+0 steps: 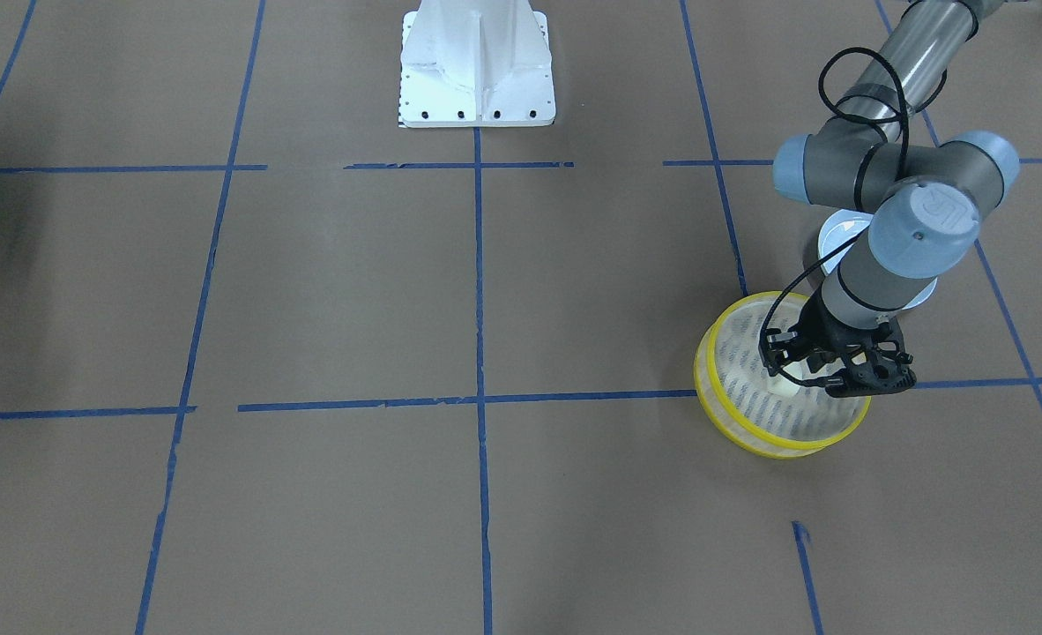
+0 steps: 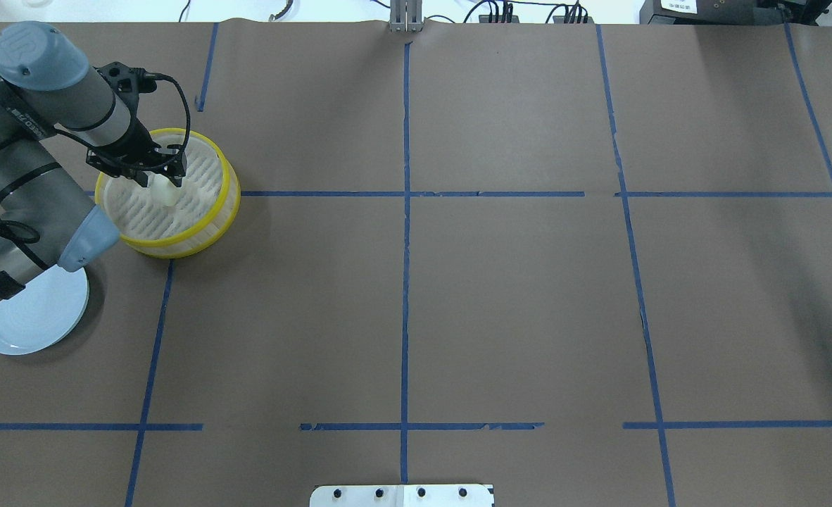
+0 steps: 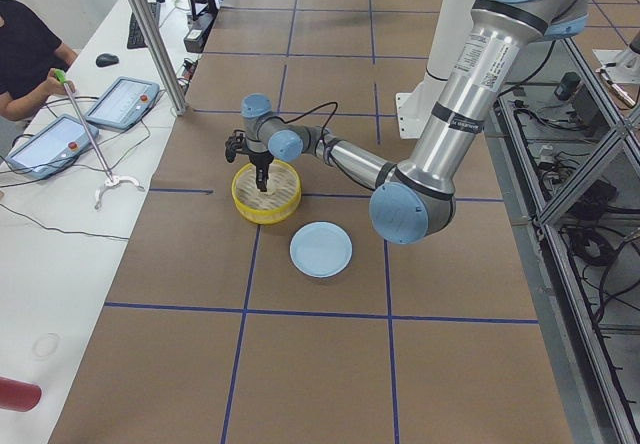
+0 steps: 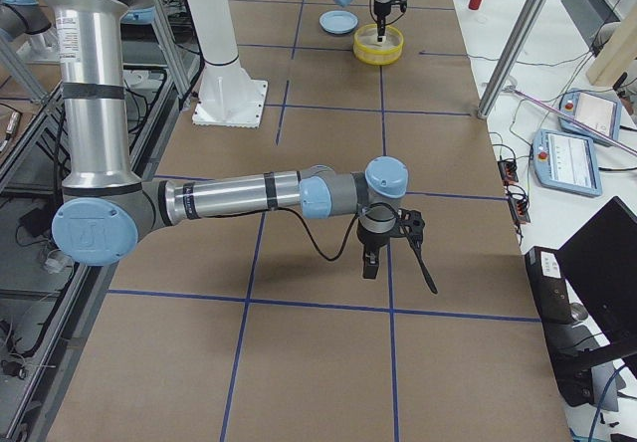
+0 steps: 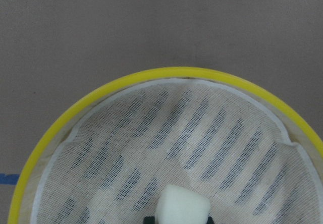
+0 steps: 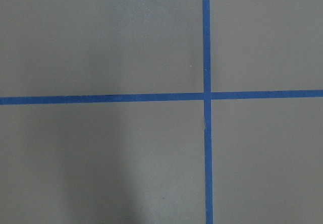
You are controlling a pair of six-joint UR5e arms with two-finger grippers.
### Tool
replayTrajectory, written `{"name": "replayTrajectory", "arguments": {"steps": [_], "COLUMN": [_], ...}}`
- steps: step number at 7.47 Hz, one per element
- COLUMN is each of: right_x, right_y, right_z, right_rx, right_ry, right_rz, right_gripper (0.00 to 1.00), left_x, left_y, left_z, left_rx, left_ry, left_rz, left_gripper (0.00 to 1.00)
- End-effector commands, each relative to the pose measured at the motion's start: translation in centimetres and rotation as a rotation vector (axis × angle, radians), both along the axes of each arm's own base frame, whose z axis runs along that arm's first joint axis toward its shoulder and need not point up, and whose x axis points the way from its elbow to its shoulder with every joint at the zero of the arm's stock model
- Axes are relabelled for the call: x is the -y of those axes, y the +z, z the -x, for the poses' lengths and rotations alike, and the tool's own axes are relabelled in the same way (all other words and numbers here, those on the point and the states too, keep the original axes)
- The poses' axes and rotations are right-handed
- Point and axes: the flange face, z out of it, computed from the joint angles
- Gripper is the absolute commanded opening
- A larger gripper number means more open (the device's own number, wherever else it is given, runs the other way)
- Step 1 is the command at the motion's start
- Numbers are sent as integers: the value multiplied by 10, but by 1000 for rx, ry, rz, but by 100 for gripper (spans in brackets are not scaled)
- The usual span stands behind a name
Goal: Place bun in steamer
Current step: 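Lower the bun into the steamer and open the left gripper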
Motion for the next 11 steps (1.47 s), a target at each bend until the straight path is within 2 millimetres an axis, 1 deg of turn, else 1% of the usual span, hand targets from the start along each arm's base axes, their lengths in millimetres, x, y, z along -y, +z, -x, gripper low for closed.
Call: {"name": "replayTrajectory", "arguments": {"steps": [1, 2, 3, 4, 5, 6, 7, 8, 9, 10, 11], "right_x": [0, 0, 0, 0, 0, 0, 0, 0, 0, 0, 0], "right_y": [0, 0, 0, 0, 0, 0, 0, 0, 0, 0, 0], "right_z": [1, 0, 0, 0, 0, 0, 0, 0, 0, 0, 0], "right_rx": [0, 0, 0, 0, 0, 0, 0, 0, 0, 0, 0], "right_ry": [-1, 0, 0, 0, 0, 0, 0, 0, 0, 0, 0], "right_rz": [0, 0, 0, 0, 0, 0, 0, 0, 0, 0, 0], "right_gripper": [100, 100, 100, 100, 100, 100, 100, 100, 100, 100, 100], "left_x": [0, 0, -1, -5, -10, -6, -8, -25, -24, -11, -10], "left_y": [0, -3, -10, -24, -50, -55, -75, -92, -90, -81, -53], "left_z": [0, 0, 2, 6, 25, 51, 74, 106, 148, 201, 254], "left_rx": [0, -3, -11, -24, -55, -58, -61, -38, 29, 82, 88], "left_ry": [0, 1, -4, -4, -21, -46, -71, -73, 16, 53, 68], "left_rz": [-1, -5, -15, -34, -74, -91, -97, -102, -176, -229, -242], "left_gripper": [99, 99, 99, 100, 100, 100, 100, 100, 100, 100, 100]}}
